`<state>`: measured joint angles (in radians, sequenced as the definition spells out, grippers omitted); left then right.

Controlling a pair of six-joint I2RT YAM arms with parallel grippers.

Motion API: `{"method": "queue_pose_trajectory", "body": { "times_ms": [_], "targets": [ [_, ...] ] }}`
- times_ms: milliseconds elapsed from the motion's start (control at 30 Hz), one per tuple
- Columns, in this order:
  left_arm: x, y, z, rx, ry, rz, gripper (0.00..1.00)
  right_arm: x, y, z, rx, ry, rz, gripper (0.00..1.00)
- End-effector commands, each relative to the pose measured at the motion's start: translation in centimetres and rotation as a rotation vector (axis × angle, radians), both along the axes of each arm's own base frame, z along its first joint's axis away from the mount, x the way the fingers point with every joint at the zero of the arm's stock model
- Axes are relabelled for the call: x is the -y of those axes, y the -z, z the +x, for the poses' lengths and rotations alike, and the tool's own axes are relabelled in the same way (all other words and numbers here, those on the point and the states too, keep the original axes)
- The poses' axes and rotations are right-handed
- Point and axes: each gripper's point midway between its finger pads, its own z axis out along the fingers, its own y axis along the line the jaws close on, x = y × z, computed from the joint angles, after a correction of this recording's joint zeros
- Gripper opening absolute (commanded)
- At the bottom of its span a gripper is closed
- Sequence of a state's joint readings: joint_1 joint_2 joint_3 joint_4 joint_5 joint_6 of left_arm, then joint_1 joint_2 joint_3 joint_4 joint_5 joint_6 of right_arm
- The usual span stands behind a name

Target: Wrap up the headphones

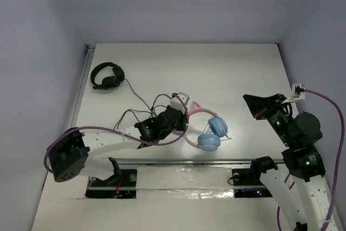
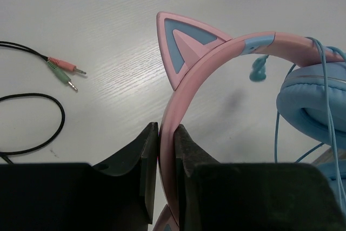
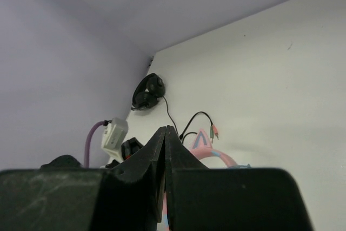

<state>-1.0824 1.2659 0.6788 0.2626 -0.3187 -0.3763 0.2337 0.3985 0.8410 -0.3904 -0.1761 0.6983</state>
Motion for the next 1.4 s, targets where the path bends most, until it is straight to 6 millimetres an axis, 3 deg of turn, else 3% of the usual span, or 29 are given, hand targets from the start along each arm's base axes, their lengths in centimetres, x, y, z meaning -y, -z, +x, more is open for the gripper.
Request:
{"method": "queue_pose_trajectory", "body": {
  "times_ms": [0, 33, 67, 133, 233, 367, 433, 467, 567, 700, 833, 933, 967, 1033, 1067, 1100, 1133, 1167, 1200, 1233, 1267, 1300, 1367],
  "targets": [
    [3.7, -4.9, 2.6, 0.097, -0.033, -0.179, 0.00, 0.3, 0.4, -0.3, 0.014, 0.006, -0.022, 0.07],
    [4.6, -5.9, 3.2, 0.114, -0.033, -0.192, 0.00, 0.3, 0.5, -0.4, 0.013, 0.006, -0.022, 0.07],
    [5.2, -4.8, 3.8, 0.113, -0.042, -0.162, 0.00, 0.3, 0.4, -0.5, 0.019, 0.006, -0.025, 0.08],
    [6.4, -5.6, 4.7, 0.144, -0.044, -0.160, 0.00, 0.6, 0.3, -0.5, 0.022, 0.020, -0.032, 0.09],
    [7.1, -4.6, 6.7, 0.158, -0.070, -0.150, 0.00, 1.5, 0.2, -0.8, 0.028, 0.069, -0.045, 0.10],
    [7.6, -1.5, 9.4, 0.116, -0.090, -0.131, 0.00, 2.9, -0.1, -1.3, 0.053, 0.138, -0.045, 0.12],
    [7.4, -1.1, 11.0, 0.111, -0.109, -0.135, 0.00, 3.4, -0.3, -1.6, 0.067, 0.164, -0.038, 0.12],
    [7.5, 0.3, 11.3, 0.090, -0.107, -0.116, 0.00, 3.5, 0.0, -1.5, 0.065, 0.167, -0.042, 0.13],
    [8.0, 1.3, 12.2, 0.068, -0.096, -0.114, 0.01, 3.6, 0.3, -1.3, 0.064, 0.177, -0.043, 0.16],
    [8.2, 2.3, 13.3, 0.053, -0.095, -0.098, 0.14, 3.6, 0.2, -1.1, 0.060, 0.181, -0.047, 0.20],
    [8.2, 1.9, 12.9, 0.046, -0.081, -0.104, 0.30, 3.7, -0.6, -1.4, 0.077, 0.182, -0.050, 0.25],
    [7.2, -0.2, 12.8, 0.067, -0.093, -0.128, 0.43, 4.4, -1.5, -1.7, 0.097, 0.216, -0.051, 0.32],
    [6.8, -2.2, 12.6, 0.091, -0.095, -0.157, 0.46, 4.5, -1.6, -1.7, 0.101, 0.218, -0.056, 0.34],
    [6.1, -4.1, 12.2, 0.113, -0.099, -0.179, 0.56, 4.7, -2.4, -1.9, 0.113, 0.227, -0.056, 0.42],
    [5.5, -6.7, 11.9, 0.145, -0.106, -0.217, 0.59, 4.8, -2.6, -2.0, 0.119, 0.234, -0.060, 0.47],
    [5.1, -7.8, 11.7, 0.159, -0.110, -0.234, 0.62, 5.1, -2.8, -2.1, 0.123, 0.245, -0.059, 0.63],
    [4.4, -8.7, 11.4, 0.171, -0.120, -0.245, 0.66, 5.6, -3.1, -2.1, 0.126, 0.274, -0.060, 0.71],
    [3.3, -11.4, 10.8, 0.202, -0.135, -0.285, 0.67, 6.2, -3.7, -2.5, 0.132, 0.299, -0.063, 0.79],
    [2.7, -12.5, 10.5, 0.213, -0.146, -0.304, 0.68, 6.7, -4.0, -2.7, 0.133, 0.328, -0.064, 0.98],
    [1.7, -13.3, 10.1, 0.222, -0.162, -0.314, 0.70, 7.8, -4.5, -2.9, 0.138, 0.383, -0.060, 1.00],
    [0.0, -16.0, 9.3, 0.254, -0.191, -0.359, 0.73, 8.5, -5.3, -3.5, 0.153, 0.415, -0.065, 1.00],
    [-0.8, -17.2, 8.9, 0.268, -0.201, -0.385, 0.79, 9.0, -5.6, -3.8, 0.158, 0.439, -0.066, 1.00],
    [-3.3, -20.0, 7.3, 0.307, -0.218, -0.443, 0.97, 10.3, -6.4, -4.5, 0.175, 0.499, -0.071, 1.00]
  ]
}}
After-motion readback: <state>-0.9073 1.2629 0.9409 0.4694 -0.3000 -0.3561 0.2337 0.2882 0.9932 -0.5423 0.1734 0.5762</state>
